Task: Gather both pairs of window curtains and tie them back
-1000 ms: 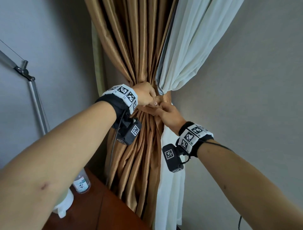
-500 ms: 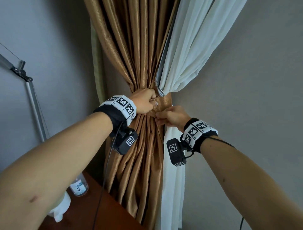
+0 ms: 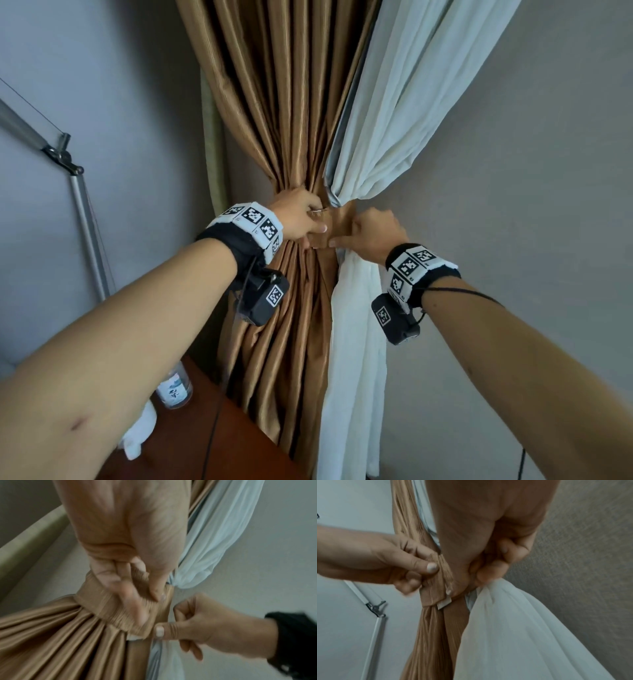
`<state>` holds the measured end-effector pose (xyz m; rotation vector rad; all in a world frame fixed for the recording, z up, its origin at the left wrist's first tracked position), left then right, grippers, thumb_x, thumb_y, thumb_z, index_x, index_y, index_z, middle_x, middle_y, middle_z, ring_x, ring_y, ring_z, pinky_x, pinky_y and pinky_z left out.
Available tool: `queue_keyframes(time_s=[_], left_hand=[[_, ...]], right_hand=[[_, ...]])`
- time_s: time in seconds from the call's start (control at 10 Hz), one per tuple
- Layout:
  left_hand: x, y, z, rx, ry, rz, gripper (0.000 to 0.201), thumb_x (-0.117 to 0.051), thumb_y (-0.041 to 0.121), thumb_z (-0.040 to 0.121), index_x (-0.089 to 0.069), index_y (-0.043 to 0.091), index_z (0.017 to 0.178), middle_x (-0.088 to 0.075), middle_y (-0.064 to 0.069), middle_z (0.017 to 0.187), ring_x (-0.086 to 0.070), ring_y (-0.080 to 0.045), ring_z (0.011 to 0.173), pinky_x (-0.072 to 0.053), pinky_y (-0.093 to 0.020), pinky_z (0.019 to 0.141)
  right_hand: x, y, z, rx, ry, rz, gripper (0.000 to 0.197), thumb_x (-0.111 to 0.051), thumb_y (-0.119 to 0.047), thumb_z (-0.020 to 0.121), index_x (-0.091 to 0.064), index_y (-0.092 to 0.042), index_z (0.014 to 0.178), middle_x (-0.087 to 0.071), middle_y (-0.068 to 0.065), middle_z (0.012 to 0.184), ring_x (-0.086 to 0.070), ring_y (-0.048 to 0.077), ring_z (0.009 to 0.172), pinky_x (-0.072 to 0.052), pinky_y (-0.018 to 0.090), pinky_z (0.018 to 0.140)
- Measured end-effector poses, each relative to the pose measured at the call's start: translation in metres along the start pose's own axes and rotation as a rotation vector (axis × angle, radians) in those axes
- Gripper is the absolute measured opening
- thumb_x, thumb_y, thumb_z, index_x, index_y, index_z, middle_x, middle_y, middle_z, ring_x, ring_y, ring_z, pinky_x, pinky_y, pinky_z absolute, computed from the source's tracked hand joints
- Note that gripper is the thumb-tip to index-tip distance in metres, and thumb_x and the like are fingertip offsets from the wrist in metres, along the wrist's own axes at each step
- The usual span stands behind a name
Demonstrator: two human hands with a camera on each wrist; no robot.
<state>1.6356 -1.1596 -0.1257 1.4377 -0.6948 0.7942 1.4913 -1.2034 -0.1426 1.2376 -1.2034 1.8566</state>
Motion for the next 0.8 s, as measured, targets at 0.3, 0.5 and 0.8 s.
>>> queue_keyframes(time_s=[0.3, 0.5, 0.8], left_hand=[[0.074, 0.038, -0.044, -0.129, 0.111, -0.17, 0.014, -0.06, 0.016, 0.095, -0.069, 0.01, 0.086, -0.074, -0.005, 0.081, -0.072, -0.016, 0.06, -0.058, -0.033, 0.059], [0.072, 0.061, -0.08, -0.166, 0.114, -0.189, 0.018, -0.058, 0.02, 0.096, -0.067, 0.013, 0.083, -0.075, -0.004, 0.077, -0.072, -0.015, 0.057, -0.05, -0.023, 0.047], [0.133, 0.183, -0.208, -0.48, 0.434, -0.596, 0.016, -0.058, 0.015, 0.095, -0.07, 0.005, 0.091, -0.075, -0.003, 0.078, -0.073, -0.019, 0.064, -0.052, -0.024, 0.054]], right_hand=[[0.056, -0.017, -0.034, 0.002, 0.244, 0.35, 0.049, -0.067, -0.038, 0.082, -0.058, 0.007, 0.064, -0.069, 0.018, 0.065, -0.067, 0.032, 0.067, -0.059, 0.042, 0.07], [0.113, -0.047, -0.085, 0.016, 0.446, 0.466, 0.042, -0.067, -0.023, 0.084, -0.05, -0.007, 0.05, -0.068, 0.009, 0.058, -0.056, 0.002, 0.042, -0.047, 0.017, 0.056], [0.243, -0.087, -0.22, 0.165, 0.767, 0.875, 0.031, -0.066, -0.018, 0.083, -0.059, 0.007, 0.065, -0.064, 0.002, 0.05, -0.049, 0.009, 0.036, -0.041, 0.019, 0.047]])
Point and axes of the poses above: each hand's wrist, its own z-axis towards the middle knuckle, its own x-axis out of the back of the hand, y = z × x, the point moved 7 cm from there along z, towards the middle knuckle
